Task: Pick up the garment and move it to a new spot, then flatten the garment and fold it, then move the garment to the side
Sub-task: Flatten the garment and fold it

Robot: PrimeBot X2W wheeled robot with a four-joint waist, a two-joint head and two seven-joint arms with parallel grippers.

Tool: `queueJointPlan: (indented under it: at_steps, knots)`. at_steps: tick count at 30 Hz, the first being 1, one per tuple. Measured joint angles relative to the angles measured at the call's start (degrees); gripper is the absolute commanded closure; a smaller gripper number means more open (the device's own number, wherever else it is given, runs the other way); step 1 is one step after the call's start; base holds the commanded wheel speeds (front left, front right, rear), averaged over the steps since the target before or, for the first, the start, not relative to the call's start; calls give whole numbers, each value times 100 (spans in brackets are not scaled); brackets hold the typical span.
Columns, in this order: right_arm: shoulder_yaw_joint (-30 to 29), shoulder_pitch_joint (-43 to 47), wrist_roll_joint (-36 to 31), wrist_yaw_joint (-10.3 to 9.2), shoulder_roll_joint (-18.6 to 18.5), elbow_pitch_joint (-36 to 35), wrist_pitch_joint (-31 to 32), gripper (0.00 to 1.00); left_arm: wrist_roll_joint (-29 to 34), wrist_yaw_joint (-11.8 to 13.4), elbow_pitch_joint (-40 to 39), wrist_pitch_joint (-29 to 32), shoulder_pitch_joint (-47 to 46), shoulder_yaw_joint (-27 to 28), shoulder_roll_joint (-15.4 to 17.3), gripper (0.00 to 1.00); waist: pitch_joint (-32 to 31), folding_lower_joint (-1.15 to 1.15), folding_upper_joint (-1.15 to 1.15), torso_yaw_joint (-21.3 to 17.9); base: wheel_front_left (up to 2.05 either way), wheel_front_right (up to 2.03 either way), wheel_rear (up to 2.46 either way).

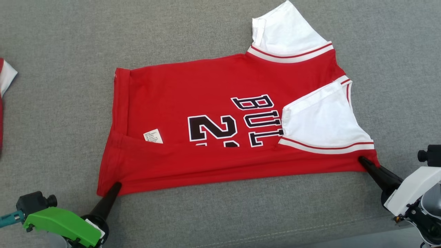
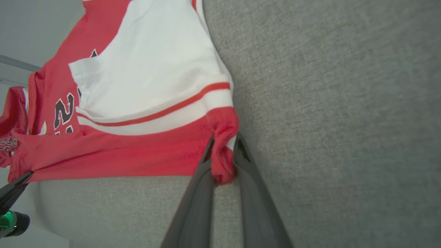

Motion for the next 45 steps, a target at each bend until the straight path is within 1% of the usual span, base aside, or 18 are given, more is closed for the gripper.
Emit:
queueJointPlan:
  at_steps: [1,7,9,10,11,12,13,14,22,25,26,30,33,35,38,40,42,45]
  knots:
    - [31,1,-23,-34,-18,-12,0,100,-3,-5,-13,0,30,-2,-7,100,-22,0,0,1,0,0,0]
    - [148,0,-113,-46,-43,-94,27,100,-30,-32,-105,-25,220,-108,-26,100,-107,0,0,-55,0,0,0]
    - [181,2,-130,-85,-54,-141,59,100,-30,-34,-121,-25,254,-147,-26,100,-124,0,0,-73,0,0,0]
    - [204,3,-169,-86,-67,-159,59,89,-29,-43,-125,-25,259,-168,-24,88,-126,0,0,-75,0,0,0]
    - [218,10,-203,-88,-74,-177,60,64,-27,-43,-129,-33,265,-182,-24,68,-125,0,0,-72,0,0,0]
    - [236,13,-246,-91,-93,-199,70,35,-24,-43,-132,-52,272,-192,-24,54,-123,0,0,-71,0,0,0]
    - [255,13,-300,-93,-124,-220,89,7,-7,-43,-137,-52,275,-209,-20,11,-120,0,0,-71,0,0,0]
    - [256,13,-331,-100,-152,-232,101,0,23,-42,-143,-65,275,-233,-20,0,-116,0,0,-70,0,0,0]
    - [200,-32,-378,-237,-286,-525,135,0,205,37,-392,-102,267,-259,30,0,-25,0,0,-78,0,0,0]
    - [46,-178,-390,-255,-478,-671,209,0,335,53,-648,-98,185,-175,302,0,67,0,0,-86,0,0,0]
    - [-12,-268,-414,-293,-564,-713,223,0,391,56,-737,-85,104,-131,409,0,104,0,0,-87,0,0,0]
    - [-257,-849,-547,-345,-795,-989,238,0,599,81,-1116,105,-530,-96,866,0,262,0,0,-79,0,0,0]
    - [-285,-1430,-695,-389,-800,-1160,302,0,601,107,-1316,360,-1092,-118,1099,0,403,0,0,-69,0,0,0]
    - [-272,-1817,-764,-431,-783,-1233,353,0,601,182,-1312,498,-1416,-122,1191,0,510,0,0,-65,0,0,0]
    - [-151,-2337,-822,-447,-690,-1239,458,0,595,211,-1215,749,-1875,-214,1345,0,690,0,0,-58,0,0,0]
    - [-8,-2626,-934,-457,-598,-1223,560,0,567,210,-1160,894,-2218,-349,1361,0,819,0,0,-49,0,0,0]
    - [122,-2875,-1054,-504,-550,-1172,659,0,569,210,-1035,1016,-2540,-476,1380,0,950,0,0,-33,0,0,0]
    - [201,-3329,-1132,-593,-385,-1038,708,0,623,204,-864,1211,-2877,-630,1556,0,1150,0,0,2,0,0,0]
